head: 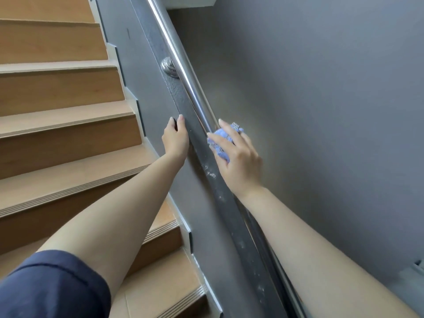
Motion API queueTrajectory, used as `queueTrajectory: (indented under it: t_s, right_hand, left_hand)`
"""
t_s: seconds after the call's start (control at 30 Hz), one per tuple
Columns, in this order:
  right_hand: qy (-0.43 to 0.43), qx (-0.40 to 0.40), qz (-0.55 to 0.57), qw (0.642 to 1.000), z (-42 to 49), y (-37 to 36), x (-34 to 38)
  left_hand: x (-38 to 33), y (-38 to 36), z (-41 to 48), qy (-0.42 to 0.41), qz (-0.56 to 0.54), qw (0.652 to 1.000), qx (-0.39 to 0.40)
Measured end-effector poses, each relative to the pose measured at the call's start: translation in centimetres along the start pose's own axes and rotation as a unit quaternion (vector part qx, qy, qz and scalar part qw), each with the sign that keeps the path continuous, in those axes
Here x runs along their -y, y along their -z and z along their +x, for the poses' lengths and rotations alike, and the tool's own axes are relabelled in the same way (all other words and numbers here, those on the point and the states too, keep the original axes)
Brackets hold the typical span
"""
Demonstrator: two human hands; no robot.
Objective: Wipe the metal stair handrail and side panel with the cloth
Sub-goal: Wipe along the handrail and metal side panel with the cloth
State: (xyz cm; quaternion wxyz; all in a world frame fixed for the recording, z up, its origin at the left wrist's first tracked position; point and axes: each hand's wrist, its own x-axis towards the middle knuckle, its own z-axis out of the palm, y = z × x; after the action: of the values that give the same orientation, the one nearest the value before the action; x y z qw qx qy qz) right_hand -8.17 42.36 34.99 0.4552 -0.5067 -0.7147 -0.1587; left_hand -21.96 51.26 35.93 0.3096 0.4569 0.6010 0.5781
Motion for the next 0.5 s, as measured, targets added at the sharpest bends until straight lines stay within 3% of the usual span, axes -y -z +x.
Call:
queueTrajectory:
  t_s: [0.23,0.5]
  right_hand:
    - [-0.012,0.006,-0.005,1.0,0.5,0.1,0.8]
    - [-0.026,-0.001,-0.018,1.0,-7.6,2.2,-1.0]
  left_hand:
    - [1.7,0.3,-3.4,0.017,-0.006,0.999,0.028]
    - [3.6,0.2,-7.3,0.015,0.013,0.998,0.053]
